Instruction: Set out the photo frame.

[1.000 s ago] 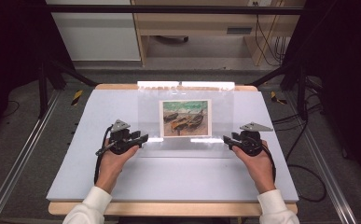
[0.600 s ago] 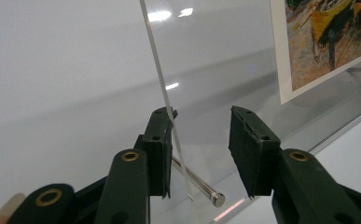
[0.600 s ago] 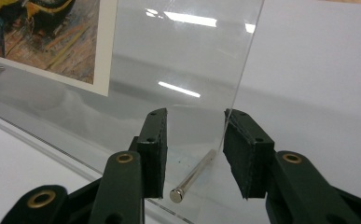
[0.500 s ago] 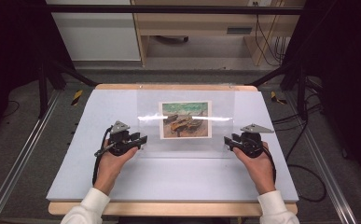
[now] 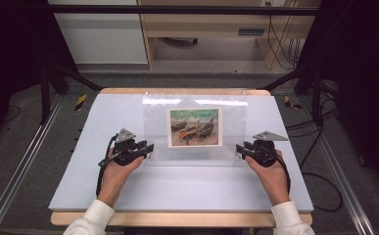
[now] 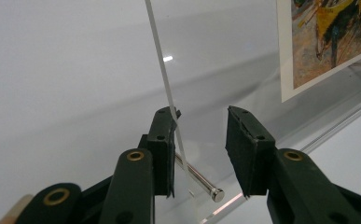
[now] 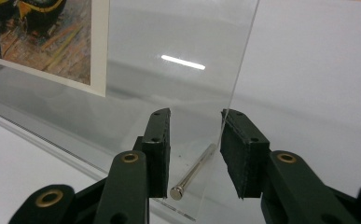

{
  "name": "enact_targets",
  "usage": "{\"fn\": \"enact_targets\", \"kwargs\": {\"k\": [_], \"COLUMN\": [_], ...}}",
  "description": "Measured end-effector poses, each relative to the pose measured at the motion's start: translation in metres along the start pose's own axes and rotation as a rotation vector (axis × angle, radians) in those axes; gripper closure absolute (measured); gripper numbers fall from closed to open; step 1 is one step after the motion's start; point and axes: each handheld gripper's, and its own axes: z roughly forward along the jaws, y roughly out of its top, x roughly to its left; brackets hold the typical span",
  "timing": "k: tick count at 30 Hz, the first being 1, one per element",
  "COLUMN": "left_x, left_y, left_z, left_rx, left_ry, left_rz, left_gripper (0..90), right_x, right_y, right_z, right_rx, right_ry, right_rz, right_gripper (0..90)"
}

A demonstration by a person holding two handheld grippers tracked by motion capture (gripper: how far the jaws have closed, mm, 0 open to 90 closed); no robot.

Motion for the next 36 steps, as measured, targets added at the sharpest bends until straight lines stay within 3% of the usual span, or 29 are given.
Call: {"fn": "enact_targets", "kwargs": {"k": [36], "left_x": [-0.0024], "left_y": [-0.0072], "left_z": [-0.0045], "left_rx": [0.0], "left_ry": [-0.019], "left_rz": [-0.015], "left_gripper": [65.8], "right_x": [0.0031], "right_y": [-0.0057], "right_z": [-0.0044], "right_rx": [0.005], "right_ry": [-0.008], "right_rz": [-0.006], "right_gripper": [65.9]}}
